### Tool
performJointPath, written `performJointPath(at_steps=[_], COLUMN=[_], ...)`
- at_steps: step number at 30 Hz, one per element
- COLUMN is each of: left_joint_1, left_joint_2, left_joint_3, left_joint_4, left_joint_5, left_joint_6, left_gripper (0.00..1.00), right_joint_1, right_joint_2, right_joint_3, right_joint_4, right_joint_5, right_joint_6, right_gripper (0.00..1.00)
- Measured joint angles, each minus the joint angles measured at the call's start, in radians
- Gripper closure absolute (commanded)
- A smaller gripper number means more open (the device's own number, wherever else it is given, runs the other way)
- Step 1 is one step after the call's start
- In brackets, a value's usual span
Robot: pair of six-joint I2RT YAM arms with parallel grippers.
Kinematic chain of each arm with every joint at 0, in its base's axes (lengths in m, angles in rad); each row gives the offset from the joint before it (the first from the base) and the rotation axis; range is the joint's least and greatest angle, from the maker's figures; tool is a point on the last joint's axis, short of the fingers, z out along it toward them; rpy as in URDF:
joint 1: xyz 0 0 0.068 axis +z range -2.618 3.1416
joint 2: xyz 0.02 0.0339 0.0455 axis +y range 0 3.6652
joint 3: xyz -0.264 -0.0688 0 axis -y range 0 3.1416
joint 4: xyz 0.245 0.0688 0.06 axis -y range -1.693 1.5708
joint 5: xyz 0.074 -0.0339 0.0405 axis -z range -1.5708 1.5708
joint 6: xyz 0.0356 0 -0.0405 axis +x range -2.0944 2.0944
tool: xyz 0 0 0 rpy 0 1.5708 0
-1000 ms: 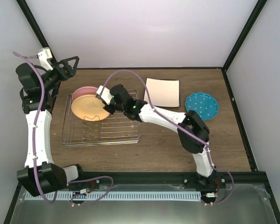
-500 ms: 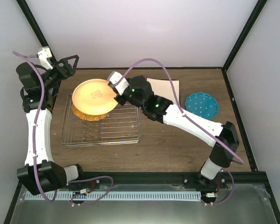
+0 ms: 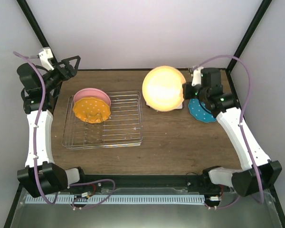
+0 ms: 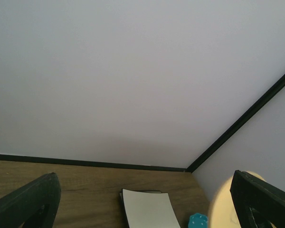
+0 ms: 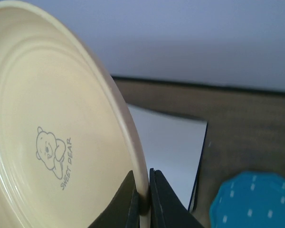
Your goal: Unload the plates from the dish rack
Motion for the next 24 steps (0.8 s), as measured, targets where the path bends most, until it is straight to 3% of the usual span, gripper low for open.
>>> performJointPath(at_steps=[8, 13, 24], left_joint_1=[0.0, 0.0, 0.0], left_joint_2=[0.029, 0.029, 0.028], left_joint_3=[0.0, 0.0, 0.0], left_joint_4=[0.01, 0.011, 0.003], left_joint_5=[0.007, 0.018, 0.022], left_joint_6=[-0.012, -0.013, -0.004], left_gripper=[0.0, 0.0, 0.0], right_joint_1=[-0.014, -0.024, -0.081], right_joint_2=[-0.09, -0.096, -0.089], right_joint_3=[-0.233, -0.41, -0.571], right_joint_4=[-0.225, -0.295, -0.264], right_joint_5=[-0.226, -0.238, -0.198], right_joint_6=[0.076, 0.133, 0.201], right_gripper=[0.99, 0.99, 0.99])
